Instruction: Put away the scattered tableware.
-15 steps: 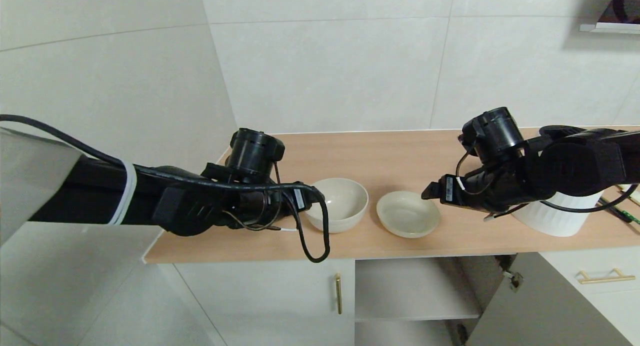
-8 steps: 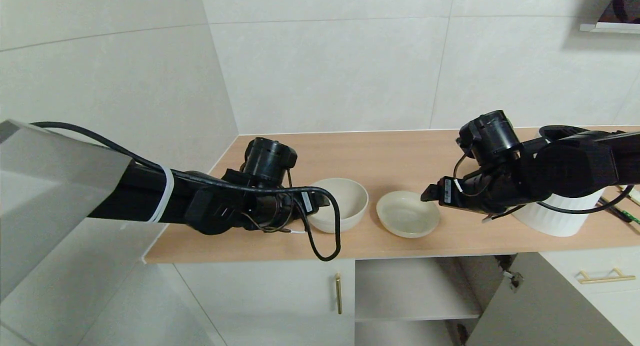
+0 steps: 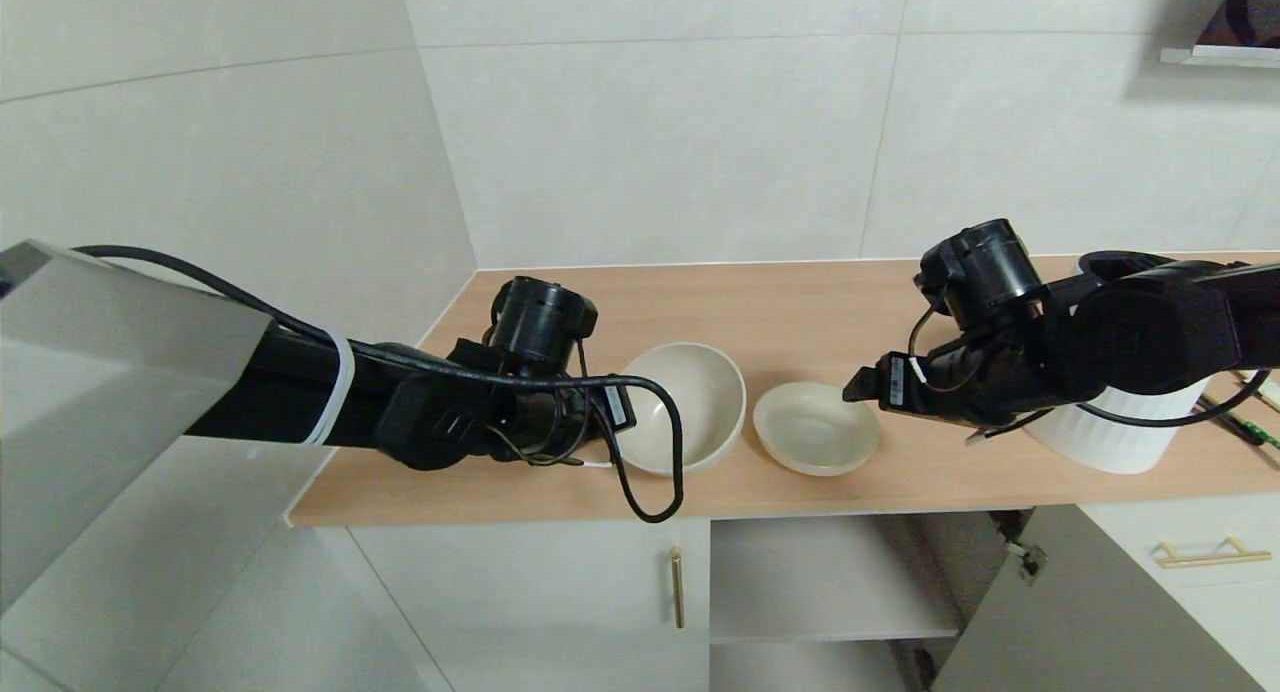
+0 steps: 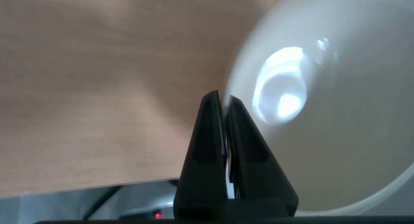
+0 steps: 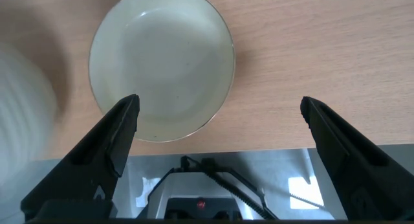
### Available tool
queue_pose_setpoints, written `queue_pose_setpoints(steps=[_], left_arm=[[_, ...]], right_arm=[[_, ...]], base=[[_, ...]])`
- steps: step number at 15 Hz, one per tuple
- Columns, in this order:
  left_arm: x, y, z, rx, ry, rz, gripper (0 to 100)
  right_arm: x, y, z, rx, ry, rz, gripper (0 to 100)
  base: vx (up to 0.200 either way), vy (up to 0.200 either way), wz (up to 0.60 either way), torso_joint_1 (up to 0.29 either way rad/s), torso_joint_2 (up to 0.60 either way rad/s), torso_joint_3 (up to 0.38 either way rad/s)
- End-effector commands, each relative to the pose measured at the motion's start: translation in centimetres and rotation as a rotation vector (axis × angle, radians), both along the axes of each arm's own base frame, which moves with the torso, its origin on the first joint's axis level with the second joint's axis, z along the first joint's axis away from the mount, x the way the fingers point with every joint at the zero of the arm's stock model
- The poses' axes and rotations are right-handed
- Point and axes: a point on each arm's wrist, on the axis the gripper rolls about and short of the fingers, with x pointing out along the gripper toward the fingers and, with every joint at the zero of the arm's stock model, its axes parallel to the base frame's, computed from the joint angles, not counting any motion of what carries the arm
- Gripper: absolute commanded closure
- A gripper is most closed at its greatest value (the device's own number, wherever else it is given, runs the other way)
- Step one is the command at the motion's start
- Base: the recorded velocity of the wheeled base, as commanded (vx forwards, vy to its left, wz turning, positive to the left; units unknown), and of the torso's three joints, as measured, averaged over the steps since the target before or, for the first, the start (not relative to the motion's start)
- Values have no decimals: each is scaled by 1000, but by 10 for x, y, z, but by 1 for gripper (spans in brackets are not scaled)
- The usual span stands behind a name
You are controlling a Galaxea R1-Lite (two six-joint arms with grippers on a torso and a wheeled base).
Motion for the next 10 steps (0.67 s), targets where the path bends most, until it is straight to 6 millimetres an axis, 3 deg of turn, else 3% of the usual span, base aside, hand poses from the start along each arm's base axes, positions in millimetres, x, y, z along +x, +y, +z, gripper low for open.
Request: queue_pose_setpoints(steps=[1,6,10], left_arm=[[-2,1,5,-7,-12,1,100],[-5,3,12,-12,-23,3,100],[-6,3,14,-15,-29,3,100]], right_arm=[[-1,0,2,1,-5,0,0],[3,1,-7,-22,15,-7,0],[15,5,-34,-93,66,-35,0]], base=[[0,0,0,0,0,0],[0,0,0,0,0,0],[0,0,0,0,0,0]])
